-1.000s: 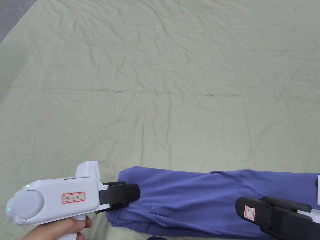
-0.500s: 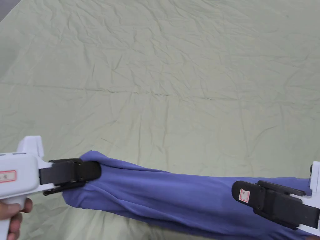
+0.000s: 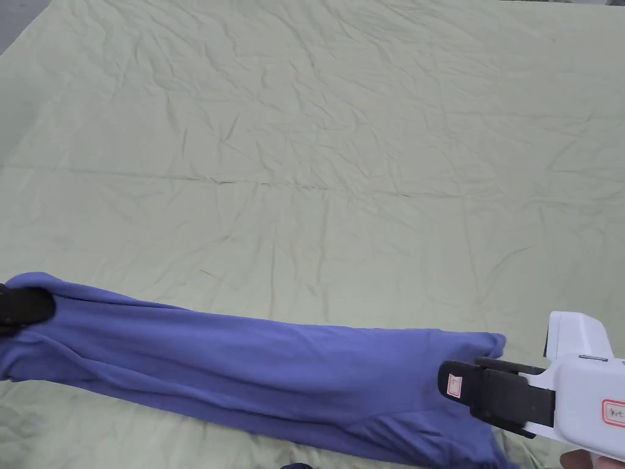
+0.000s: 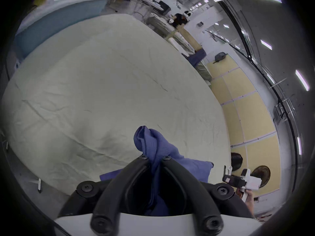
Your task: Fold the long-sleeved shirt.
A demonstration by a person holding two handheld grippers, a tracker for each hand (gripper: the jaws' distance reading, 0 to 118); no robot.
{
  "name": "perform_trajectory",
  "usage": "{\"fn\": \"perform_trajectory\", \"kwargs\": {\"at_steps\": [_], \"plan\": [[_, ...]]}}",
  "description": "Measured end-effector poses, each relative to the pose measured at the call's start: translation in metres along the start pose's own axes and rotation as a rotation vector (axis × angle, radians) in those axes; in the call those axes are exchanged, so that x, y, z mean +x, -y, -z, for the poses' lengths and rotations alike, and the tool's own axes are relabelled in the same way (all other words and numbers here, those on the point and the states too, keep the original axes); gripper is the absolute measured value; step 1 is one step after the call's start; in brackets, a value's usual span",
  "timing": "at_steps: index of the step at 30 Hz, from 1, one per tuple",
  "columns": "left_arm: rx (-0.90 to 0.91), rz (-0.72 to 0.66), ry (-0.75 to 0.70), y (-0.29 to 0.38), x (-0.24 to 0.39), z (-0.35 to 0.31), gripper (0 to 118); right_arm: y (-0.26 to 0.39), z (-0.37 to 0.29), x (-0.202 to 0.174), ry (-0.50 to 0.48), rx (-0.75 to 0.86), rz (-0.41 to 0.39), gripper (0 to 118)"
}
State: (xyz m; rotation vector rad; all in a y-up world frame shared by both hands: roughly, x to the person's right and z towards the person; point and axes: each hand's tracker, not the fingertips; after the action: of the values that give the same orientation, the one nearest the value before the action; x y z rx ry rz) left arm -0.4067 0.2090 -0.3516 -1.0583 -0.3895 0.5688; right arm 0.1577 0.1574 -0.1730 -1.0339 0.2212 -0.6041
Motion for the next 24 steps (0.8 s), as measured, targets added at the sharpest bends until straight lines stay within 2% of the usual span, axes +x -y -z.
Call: {"fn": "perform_trajectory", "kwargs": {"at_steps": [3,8,13,19,24], "plan": [[0.014,0.0,-0.048,0.003,0.015,-0.01,7,0.004,-0.003,-0.003,0.012,-0.005,-0.015,2],[0.009,0.187,-0.204,0.031,0.078,0.001,7,0.013,-0.015,0.003,0.018,0.006,0.005,2],[-0.04,0.269,-0.049,0.077,0.167,0.036,7,0.023,-0.034,0.016,-0.007,0.044,0.066,2],[-0.111,0.355,-0.036,0.129,0.245,0.113,7,0.033,-0.057,0.02,-0.022,0.067,0.08,2],[-0.262,0.398,-0.022,0.169,0.28,0.181,7,0.041,-0.066,0.03,-0.025,0.069,0.089,2]]}}
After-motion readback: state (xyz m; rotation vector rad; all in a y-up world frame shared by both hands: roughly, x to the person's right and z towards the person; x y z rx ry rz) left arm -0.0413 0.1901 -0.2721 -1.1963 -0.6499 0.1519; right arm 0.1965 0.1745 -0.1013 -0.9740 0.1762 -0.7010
